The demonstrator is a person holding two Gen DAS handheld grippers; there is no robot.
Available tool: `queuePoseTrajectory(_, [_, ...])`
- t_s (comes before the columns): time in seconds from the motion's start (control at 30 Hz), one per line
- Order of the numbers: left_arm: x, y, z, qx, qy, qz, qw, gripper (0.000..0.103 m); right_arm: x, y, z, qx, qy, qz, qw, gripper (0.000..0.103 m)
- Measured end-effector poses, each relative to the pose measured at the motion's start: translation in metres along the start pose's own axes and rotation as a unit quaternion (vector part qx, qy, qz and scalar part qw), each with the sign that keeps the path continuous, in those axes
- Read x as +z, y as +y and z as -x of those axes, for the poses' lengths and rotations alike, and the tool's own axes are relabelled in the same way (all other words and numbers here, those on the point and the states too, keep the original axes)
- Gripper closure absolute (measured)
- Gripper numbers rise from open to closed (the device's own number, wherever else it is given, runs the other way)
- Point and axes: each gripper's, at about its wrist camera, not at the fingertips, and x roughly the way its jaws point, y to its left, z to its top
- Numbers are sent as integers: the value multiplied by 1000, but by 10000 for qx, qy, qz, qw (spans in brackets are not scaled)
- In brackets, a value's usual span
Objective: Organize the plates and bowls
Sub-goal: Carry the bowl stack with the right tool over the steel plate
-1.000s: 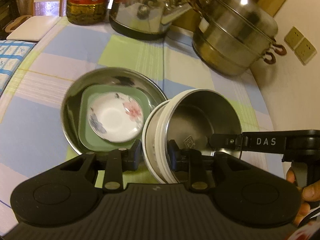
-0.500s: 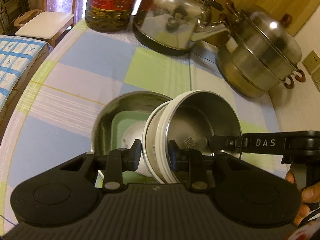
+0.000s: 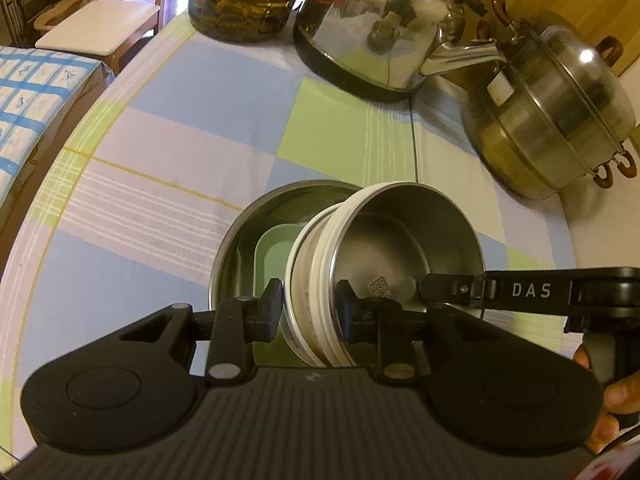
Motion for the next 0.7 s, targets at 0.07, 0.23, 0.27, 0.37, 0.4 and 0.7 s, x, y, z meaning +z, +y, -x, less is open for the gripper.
queuePoseTrajectory(0.07, [-1,0,-4,3,48,5,10000,79,0,-1,-3,-24,35,-32,10000,85])
queuePoseTrajectory(0.23, [0,2,-11,18,113,24,9999,79,-1,-4,-9,-31,79,-101,9999,85])
queuePoseTrajectory(0.27, [0,2,-11,25,117,21,9999,79,-2,-4,-9,-28,82,-116,9999,85])
queuePoseTrajectory(0.37, [0,2,-14,23,137,21,9999,79,-2,-5,-11,-21,89,-132,9999,85])
queuePoseTrajectory(0.4, [0,2,-15,20,146,26,9999,79,-2,-6,-12,-23,95,-132,9999,85])
queuePoseTrajectory(0.7, [0,2,-16,23,140,9,9999,79,-2,-7,-13,-12,98,-119,9999,85])
